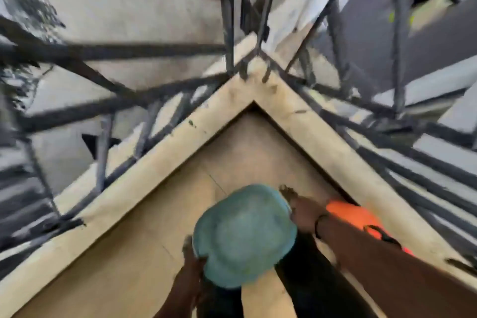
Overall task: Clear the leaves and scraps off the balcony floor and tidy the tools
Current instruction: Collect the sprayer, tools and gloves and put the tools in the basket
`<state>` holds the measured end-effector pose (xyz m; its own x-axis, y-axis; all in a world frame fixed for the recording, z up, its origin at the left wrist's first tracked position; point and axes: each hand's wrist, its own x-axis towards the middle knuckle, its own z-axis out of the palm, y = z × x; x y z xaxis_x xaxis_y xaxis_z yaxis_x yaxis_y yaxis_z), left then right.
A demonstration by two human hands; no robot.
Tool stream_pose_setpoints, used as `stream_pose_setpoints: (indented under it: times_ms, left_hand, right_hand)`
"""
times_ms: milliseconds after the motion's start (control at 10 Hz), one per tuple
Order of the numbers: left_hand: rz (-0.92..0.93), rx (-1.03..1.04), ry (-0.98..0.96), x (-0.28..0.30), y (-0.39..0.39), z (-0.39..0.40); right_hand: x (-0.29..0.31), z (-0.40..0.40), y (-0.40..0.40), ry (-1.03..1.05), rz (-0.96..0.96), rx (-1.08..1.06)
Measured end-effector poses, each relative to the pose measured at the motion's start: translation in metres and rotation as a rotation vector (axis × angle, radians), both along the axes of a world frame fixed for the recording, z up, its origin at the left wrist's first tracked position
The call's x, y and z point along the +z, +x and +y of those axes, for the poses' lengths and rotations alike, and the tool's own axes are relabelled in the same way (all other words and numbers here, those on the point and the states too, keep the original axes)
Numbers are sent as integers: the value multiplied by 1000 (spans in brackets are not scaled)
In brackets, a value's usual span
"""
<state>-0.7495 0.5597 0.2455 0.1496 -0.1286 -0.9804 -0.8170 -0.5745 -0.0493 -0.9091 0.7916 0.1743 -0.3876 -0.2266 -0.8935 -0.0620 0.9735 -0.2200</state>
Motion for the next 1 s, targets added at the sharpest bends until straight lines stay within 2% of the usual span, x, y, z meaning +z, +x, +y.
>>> stream_pose_setpoints:
  times_ms: [100,200,300,400,500,700,800,900,1000]
  left_hand:
    - [34,67,13,-86,-8,27]
    - [99,93,-41,-133,-40,35]
    - [188,47,-119,-149,-91,39]
    - [204,4,-93,-163,-121,27]
    - [247,-66,-14,-168,-143,15]
    - [291,-113,-85,-158,-143,2]
    - [338,-296,-132,-147,-108,5]
    - [219,-675,-92,-117,-46,5]
    - [110,-923,-20,-73,13,0]
  right_hand:
    - [-61,-7,-51,90,30,97]
    - [-92,-18,-110,65,120,61]
    - [-106,-35,-153,59,260,12]
    - [-111,-47,-179,19,306,-59]
    - [-109,-50,-187,26,299,-160]
    - [-97,-39,-146,-4,246,-196]
    - [-74,-28,-99,29,186,-64]
    - [-36,-23,-47,132,58,144]
    - [16,-26,-6,150,-22,436]
